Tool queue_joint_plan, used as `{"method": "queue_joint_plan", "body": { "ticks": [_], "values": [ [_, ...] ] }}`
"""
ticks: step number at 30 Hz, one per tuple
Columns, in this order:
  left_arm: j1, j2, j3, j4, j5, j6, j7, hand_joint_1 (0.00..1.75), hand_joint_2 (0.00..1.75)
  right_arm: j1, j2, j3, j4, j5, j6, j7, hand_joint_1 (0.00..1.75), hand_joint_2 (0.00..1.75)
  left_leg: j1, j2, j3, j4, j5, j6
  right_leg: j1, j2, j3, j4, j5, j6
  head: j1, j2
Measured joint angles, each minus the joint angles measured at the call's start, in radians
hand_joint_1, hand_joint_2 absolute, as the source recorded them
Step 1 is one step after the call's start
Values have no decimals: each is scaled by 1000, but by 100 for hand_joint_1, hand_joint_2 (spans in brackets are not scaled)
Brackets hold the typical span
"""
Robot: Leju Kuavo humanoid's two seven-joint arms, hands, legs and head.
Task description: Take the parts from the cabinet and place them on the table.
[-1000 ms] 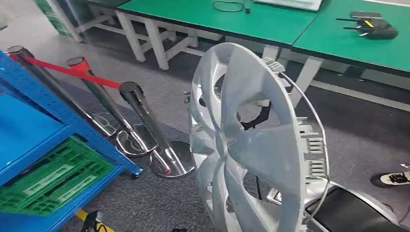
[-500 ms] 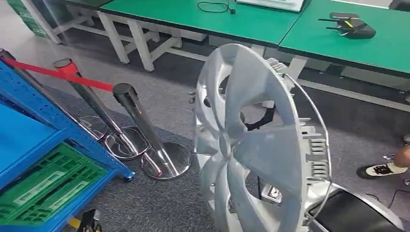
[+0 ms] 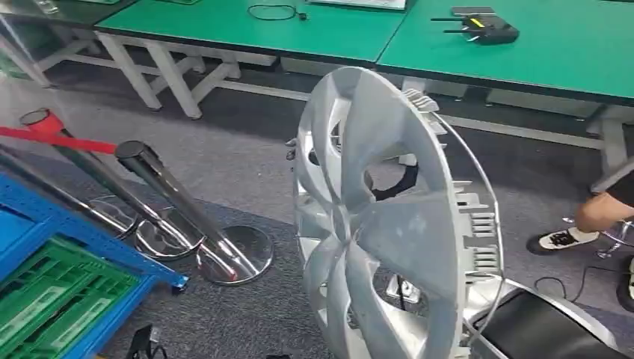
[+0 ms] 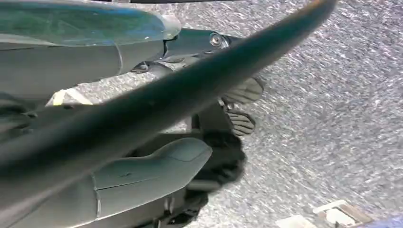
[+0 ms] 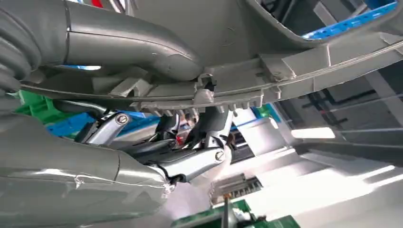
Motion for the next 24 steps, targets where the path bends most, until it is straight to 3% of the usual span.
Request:
{"method": "queue_joint_plan", "body": {
  "ticks": [1, 3, 4, 5, 8, 9, 10, 11, 13, 14, 15, 16, 18, 19, 20, 21, 22, 24],
  "values": [
    [0, 0, 0, 0, 0, 0, 0, 0, 175, 0, 0, 0, 0, 0, 0, 0, 175, 175, -1, -2, 23, -54, 39, 5, 2, 9, 1, 0, 0, 0, -3, 0],
    [-2, 2, 0, 0, 0, 1, 0, 0, 175, -1, 0, 0, 0, 0, -2, -1, 175, 175, -3, -15, 112, -242, 132, 19, 2, 25, 3, 0, 0, 0, -10, 0],
    [-3, 5, 0, 0, 0, 2, 0, 0, 175, -2, 0, 0, 0, 0, -2, -1, 175, 175, -4, -44, 143, -316, 142, 27, 1, 29, 1, 0, 1, 2, -12, 0],
    [-4, 5, 0, 0, 0, 3, 0, 0, 175, -3, 0, 0, 0, 0, -3, -2, 175, 175, -5, -44, 152, -334, 141, 28, 6, 37, -5, 3, 1, 4, -12, 0],
    [-7, 3, 0, 0, 0, 3, 0, 0, 175, -2, 0, 0, 0, 0, -5, -2, 175, 175, -11, -33, 152, -333, 141, 33, 1, 47, -7, -2, 4, 18, -12, 0],
    [-7, 2, 0, 0, 0, 3, 0, 0, 175, -3, 0, 0, 0, 0, -5, -3, 175, 175, 2, -22, 157, -347, 147, 40, 4, 41, -12, 5, -5, 22, -8, 0],
    [-7, 1, 0, 0, 0, 3, 0, 0, 175, -4, 0, 0, 0, 0, -6, -3, 175, 175, 0, -14, 160, -349, 148, 41, 5, 12, -26, 29, -26, 27, -5, 0],
    [-7, 2, 0, 0, 0, 3, 0, 0, 175, -6, 0, 0, 0, 0, -6, -3, 175, 175, 0, -12, 160, -349, 147, 48, 3, -5, -48, 87, -65, 32, 7, 0],
    [-7, 3, 0, 0, 0, 3, 0, 0, 175, -6, 0, 0, 0, 0, -7, -4, 175, 175, -1, 1, 160, -348, 146, 50, -1, -16, -127, 266, -144, 40, 14, 0],
    [-5, 3, 0, 0, 0, 3, 0, 0, 175, -4, 0, 0, 0, 0, -8, -4, 175, 175, -1, 8, 160, -348, 146, 50, -4, -18, -156, 330, -161, 44, 19, 0],
    [-5, 2, 0, 0, 0, 3, 0, 0, 175, -1, -1, 0, 1, 0, -8, -4, 175, 175, 0, 15, 161, -348, 145, 49, -8, -19, -161, 340, -152, 48, 25, 0],
    [-5, 0, 0, 0, -1, 3, 0, 0, 175, 0, -1, 0, 1, 0, -9, -4, 175, 175, 2, 20, 162, -347, 143, 47, -10, -22, -143, 300, -121, 51, 28, 0],
    [-7, -2, 0, 0, -3, 3, 0, 0, 175, -1, -1, 0, 1, 0, -11, -5, 175, 175, 7, 29, 167, -341, 137, 38, -15, -38, -55, 124, -29, 56, 36, 0],
    [-7, -2, 0, 0, -3, 3, 0, 0, 175, -2, -1, 0, 1, 0, -11, -6, 175, 175, 5, 33, 168, -335, 131, 30, -17, -66, -17, 34, -6, 59, 43, 0],
    [-7, -1, 0, 0, -3, 5, 0, 0, 175, -3, -1, 0, 1, 0, -12, -7, 175, 175, -2, 37, 164, -325, 127, 24, -6, -72, -5, 15, -17, 56, 53, 0],
    [-7, 0, 0, 0, -3, 5, 0, 0, 175, -2, -1, 0, 0, 0, -12, -8, 175, 175, -4, 39, 160, -324, 130, 20, -11, -66, 1, 18, -18, 43, 48, 0],
    [-6, -1, 0, 0, -3, 6, 0, 0, 175, -1, -2, 0, 0, 0, -13, -9, 175, 175, -3, 48, 160, -324, 130, 18, -8, -56, -5, 18, -16, 40, 37, 0],
    [-7, -1, 0, 0, -3, 6, 1, 0, 175, -1, -2, 0, 0, 0, -14, -9, 175, 175, 0, 60, 162, -323, 129, 9, -9, -41, -7, 16, -9, 26, 35, 0]
  ]
}}
